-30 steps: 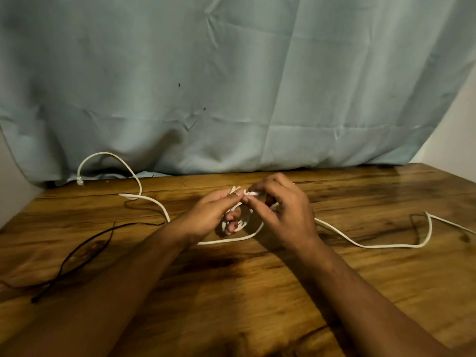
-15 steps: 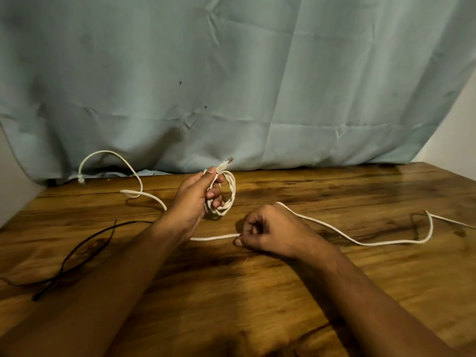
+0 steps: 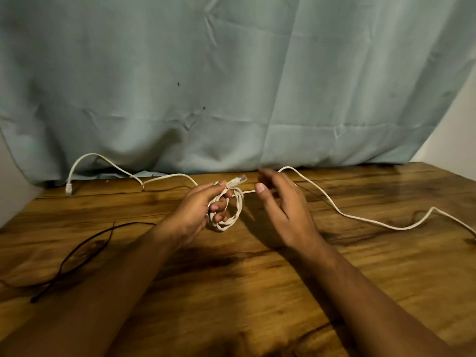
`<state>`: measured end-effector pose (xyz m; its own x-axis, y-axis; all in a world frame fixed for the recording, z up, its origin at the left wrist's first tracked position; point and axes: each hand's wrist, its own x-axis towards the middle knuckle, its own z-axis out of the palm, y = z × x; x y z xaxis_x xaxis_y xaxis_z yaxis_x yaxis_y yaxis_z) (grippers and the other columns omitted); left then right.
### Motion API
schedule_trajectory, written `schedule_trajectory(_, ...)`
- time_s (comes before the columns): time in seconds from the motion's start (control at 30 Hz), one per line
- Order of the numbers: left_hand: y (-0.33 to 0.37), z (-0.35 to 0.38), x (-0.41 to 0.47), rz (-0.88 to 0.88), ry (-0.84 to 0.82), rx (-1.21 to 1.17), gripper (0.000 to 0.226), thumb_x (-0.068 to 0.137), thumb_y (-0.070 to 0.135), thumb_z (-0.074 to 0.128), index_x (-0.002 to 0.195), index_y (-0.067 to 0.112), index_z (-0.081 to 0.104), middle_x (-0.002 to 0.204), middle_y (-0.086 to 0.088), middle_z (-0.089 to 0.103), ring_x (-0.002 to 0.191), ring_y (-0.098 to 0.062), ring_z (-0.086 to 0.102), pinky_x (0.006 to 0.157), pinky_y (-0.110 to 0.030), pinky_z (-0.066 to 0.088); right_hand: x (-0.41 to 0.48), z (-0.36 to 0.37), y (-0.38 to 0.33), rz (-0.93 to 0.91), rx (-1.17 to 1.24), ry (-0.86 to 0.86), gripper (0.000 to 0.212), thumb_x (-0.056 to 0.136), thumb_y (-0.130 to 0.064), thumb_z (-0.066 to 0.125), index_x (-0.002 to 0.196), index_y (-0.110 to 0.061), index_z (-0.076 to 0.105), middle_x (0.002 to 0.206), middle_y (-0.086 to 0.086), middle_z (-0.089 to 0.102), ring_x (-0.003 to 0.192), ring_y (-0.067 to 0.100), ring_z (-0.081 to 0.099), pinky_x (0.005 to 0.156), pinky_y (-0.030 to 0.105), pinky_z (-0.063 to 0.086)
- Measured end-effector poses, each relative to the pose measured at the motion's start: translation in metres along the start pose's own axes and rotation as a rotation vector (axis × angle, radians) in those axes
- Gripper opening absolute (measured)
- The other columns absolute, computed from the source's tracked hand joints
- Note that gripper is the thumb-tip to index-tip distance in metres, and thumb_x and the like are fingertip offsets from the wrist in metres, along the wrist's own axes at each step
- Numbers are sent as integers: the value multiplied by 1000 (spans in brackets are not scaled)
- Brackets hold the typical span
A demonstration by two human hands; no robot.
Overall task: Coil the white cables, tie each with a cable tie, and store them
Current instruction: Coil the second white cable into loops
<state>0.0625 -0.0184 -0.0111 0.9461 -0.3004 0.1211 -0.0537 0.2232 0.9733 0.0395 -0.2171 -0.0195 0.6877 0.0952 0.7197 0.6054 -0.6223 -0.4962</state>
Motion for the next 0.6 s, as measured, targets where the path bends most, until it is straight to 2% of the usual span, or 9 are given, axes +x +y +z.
schedule_trajectory(0.1, -1, 3, -2, -50, -8, 52, 33, 108, 25, 41, 86, 6, 57, 49, 1, 33, 38, -14, 35, 55, -30, 28, -3, -1, -16, -180, -145, -137, 54, 107, -42, 46, 157, -24, 38, 148, 1, 50, 132, 17, 53, 106, 40, 48)
schedule_trajectory(0.17, -1, 9, -5, -85, -17, 40, 29, 108, 25, 41, 92, 5, 55, 50, -1, 32, 36, -13, 33, 48, -24, 30, -4, 4, -21, -230, -237, -256, 55, 108, -41, 41, 160, -27, 32, 152, 1, 45, 131, 20, 53, 105, 41, 48)
schedule_trajectory(0.23, 1, 12, -8, -124, -39, 41, 28, 108, 25, 39, 96, 5, 54, 51, -2, 31, 35, -12, 32, 48, -23, 35, -5, 10, -22, -220, -271, -313, 54, 109, -42, 36, 161, -28, 30, 149, -1, 48, 125, 21, 57, 100, 42, 51)
schedule_trajectory(0.4, 7, 5, -10, -188, -161, 120, 36, 109, 30, 37, 84, 9, 52, 46, 2, 32, 34, -11, 30, 54, -29, 39, -5, 7, -18, -200, -377, -395, 48, 107, -49, 33, 149, -26, 41, 129, -1, 58, 106, 22, 64, 85, 44, 54)
schedule_trajectory(0.5, 7, 2, -8, -111, -192, 248, 38, 109, 27, 38, 81, 7, 55, 46, 1, 35, 35, -14, 36, 54, -30, 39, -5, 3, -21, -182, -374, -424, 41, 107, -49, 38, 141, -26, 44, 124, -2, 60, 100, 19, 63, 81, 42, 53)
schedule_trajectory(0.6, 5, -1, -6, 33, -152, 448, 41, 109, 31, 41, 79, 8, 56, 50, 1, 42, 43, -17, 46, 52, -30, 39, -3, 4, -23, -156, -427, -444, 37, 108, -50, 35, 133, -23, 43, 121, 1, 62, 98, 22, 64, 78, 43, 53)
